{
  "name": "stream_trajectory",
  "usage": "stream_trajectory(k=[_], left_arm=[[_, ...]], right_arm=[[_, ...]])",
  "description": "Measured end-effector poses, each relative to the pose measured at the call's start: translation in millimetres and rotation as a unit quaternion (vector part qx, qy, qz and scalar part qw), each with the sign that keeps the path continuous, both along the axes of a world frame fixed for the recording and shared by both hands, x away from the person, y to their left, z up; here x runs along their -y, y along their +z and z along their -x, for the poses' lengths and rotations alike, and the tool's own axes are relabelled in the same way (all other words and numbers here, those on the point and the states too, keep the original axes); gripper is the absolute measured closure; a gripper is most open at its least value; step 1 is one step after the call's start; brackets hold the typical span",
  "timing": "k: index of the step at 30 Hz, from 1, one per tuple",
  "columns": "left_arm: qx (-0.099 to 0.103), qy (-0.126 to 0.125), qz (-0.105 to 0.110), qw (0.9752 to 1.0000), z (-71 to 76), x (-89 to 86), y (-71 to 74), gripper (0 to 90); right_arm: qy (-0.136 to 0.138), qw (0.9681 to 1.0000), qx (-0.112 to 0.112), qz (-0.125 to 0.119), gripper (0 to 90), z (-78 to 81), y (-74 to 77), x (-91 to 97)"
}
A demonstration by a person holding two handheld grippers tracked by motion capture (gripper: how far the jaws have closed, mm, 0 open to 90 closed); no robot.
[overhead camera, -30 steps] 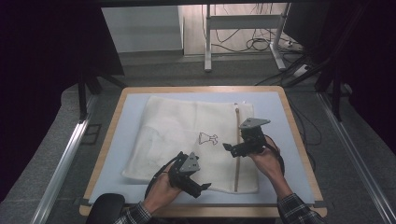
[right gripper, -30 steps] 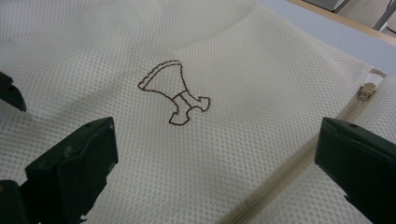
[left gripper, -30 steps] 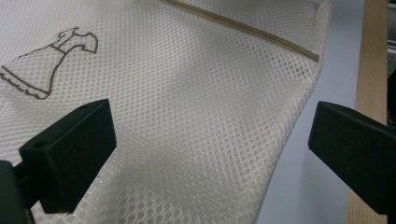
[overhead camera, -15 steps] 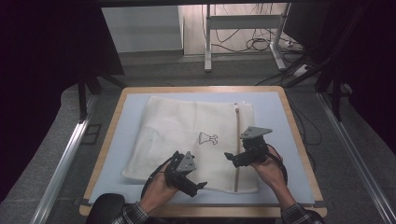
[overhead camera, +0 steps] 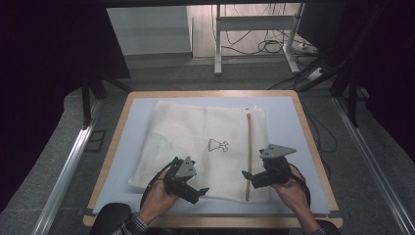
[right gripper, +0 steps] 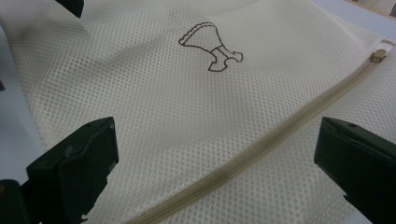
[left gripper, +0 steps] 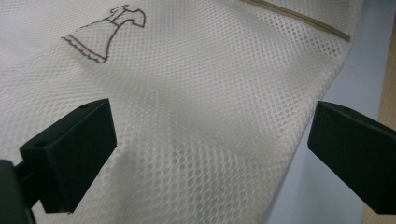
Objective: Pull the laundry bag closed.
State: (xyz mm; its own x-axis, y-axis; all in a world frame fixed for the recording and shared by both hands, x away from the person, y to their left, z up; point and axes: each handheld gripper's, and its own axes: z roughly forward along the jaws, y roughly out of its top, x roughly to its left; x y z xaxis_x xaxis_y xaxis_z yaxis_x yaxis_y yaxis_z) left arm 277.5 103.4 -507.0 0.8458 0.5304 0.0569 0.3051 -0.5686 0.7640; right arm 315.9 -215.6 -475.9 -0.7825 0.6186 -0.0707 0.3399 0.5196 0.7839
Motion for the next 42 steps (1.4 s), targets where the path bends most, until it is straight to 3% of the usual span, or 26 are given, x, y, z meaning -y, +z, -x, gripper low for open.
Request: stream_trajectory(k=[10, 19, 29, 42], left_arm=[[0.004, 0.035, 0.014, 0.9993, 6.6, -34.6, 4.9, 0.9], [0.006, 0.073, 0.037, 0.9966, 15.0, -68.5, 3.8, 1.0], [0.007, 0.1, 0.056, 0.9933, 28.7, -92.6, 3.7, 0.9], [0.0, 0.119, 0.078, 0.9898, 45.4, -116.9, 1.2, 1.0]], right_arm=[[-0.003, 0.9998, 0.015, 0.013, 0.0, 21.7, 1.0, 8.2], [-0.02, 0.9992, 0.028, 0.021, 0.0, 40.2, 2.9, 23.1], [-0.052, 0.9977, 0.04, 0.015, 0.0, 60.4, 3.6, 50.0], [-0.072, 0.9969, 0.031, 0.009, 0.0, 80.8, -0.7, 68.4]])
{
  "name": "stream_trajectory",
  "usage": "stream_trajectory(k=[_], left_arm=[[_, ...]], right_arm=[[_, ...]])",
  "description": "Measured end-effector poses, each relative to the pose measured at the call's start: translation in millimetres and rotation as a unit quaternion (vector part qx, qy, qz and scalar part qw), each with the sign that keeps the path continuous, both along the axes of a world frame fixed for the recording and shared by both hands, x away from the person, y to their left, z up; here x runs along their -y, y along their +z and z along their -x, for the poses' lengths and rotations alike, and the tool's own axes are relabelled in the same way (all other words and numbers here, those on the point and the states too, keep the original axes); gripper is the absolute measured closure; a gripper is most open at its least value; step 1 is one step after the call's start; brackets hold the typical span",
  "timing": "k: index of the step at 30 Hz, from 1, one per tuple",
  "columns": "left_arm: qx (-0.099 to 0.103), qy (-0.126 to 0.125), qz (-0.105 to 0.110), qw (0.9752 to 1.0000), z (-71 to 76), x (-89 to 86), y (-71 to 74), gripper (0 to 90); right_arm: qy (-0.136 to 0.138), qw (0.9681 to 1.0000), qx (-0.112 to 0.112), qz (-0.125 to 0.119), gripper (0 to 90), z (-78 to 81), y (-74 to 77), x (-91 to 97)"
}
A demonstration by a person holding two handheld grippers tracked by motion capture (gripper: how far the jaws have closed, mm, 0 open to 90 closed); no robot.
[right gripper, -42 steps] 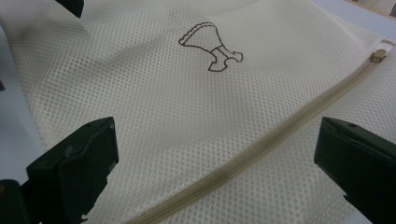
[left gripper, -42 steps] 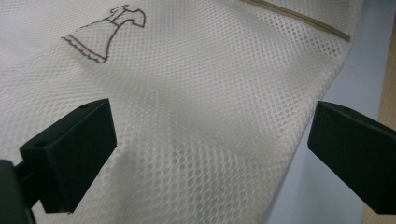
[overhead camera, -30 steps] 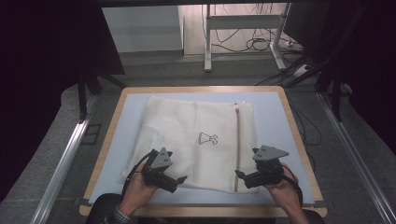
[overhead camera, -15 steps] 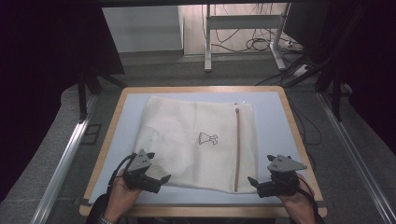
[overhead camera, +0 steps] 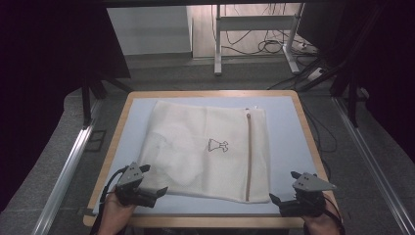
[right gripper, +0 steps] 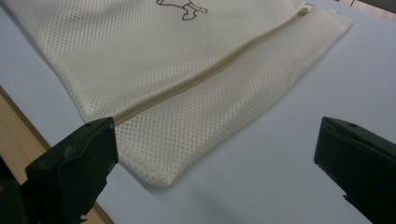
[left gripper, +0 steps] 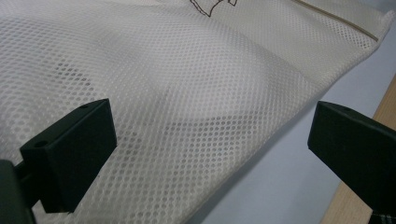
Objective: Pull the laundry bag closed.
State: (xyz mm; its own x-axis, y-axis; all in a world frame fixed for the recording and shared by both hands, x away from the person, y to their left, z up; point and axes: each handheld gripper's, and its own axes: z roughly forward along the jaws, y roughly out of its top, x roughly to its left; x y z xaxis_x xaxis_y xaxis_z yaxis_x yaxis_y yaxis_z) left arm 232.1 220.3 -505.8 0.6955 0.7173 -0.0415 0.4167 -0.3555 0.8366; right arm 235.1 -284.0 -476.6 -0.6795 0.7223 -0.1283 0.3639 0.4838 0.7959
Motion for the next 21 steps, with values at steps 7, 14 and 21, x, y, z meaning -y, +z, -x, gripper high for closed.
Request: stream_trajectory(k=[7, 14, 21], left_arm=[[-0.009, 0.004, 0.002, 0.9999, 4.2, -5.9, -3.7, 1.0], [-0.018, 0.009, 0.007, 0.9998, 7.8, -11.5, -5.8, 1.0], [-0.022, 0.01, 0.007, 0.9997, 7.3, -12.2, -6.0, 1.2]], right_arm=[[-0.008, 0.9999, -0.009, -0.006, 0.0, 8.1, -2.6, 8.3], [-0.015, 0.9996, -0.023, -0.008, 0.0, 13.0, -5.4, 14.0], [-0.017, 0.9995, -0.026, -0.011, 0.0, 14.4, -5.5, 16.3]])
